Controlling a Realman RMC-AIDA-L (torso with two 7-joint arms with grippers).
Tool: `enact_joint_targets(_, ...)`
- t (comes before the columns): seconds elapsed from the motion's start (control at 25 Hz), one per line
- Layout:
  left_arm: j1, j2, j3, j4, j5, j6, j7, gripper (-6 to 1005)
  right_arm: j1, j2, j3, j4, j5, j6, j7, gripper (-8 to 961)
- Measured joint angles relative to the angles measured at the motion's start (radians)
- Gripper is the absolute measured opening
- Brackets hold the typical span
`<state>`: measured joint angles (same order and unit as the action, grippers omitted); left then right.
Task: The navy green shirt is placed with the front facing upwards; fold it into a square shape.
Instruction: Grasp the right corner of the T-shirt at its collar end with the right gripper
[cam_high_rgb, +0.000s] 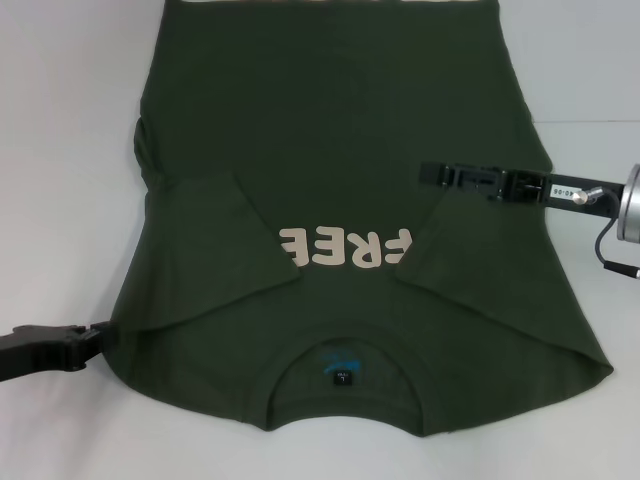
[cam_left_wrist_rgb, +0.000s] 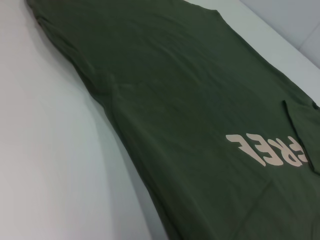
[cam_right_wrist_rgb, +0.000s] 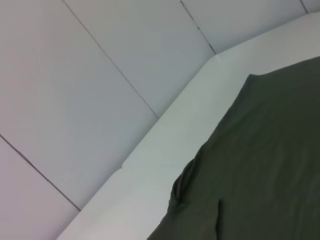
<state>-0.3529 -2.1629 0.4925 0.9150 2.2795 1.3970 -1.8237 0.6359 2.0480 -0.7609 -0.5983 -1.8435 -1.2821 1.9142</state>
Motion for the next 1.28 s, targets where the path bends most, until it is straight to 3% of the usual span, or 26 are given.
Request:
enact_joint_targets(0.16,0.0,0.0,0.004,0.016,0.0,0.015,-0.004,75,-0.004,-0.007,0.0,-0.007,-0.037,-0.03,0.018,901)
enact_joint_targets(0.36,0.0,-0.001,0.004,0.034,-0.009,0.038,-0.023,29,-0.033,-0.037,0.006,-0.037,-0.126,-0.084,0.123,900)
enact_joint_targets(0.84,-0.012,-0.002,0.004,0.025,-0.013,0.04,-0.055,28,-0.238,-0.126,0.026,-0.115,-0.193,-0.171,0.301,899)
enact_joint_targets(1.04,-0.018,-0.002,0.005,0.017,-0.013,0.036,-0.052,28,-0.3,-0.135,0.071,-0.115,-0.196,-0.179,0.309,900)
enact_joint_targets(1.28,-0.027,-0.002,0.004,0.016,-0.013,0.036,-0.049,29,-0.305,-0.131,0.089,-0.104,-0.254,-0.187,0.317,900)
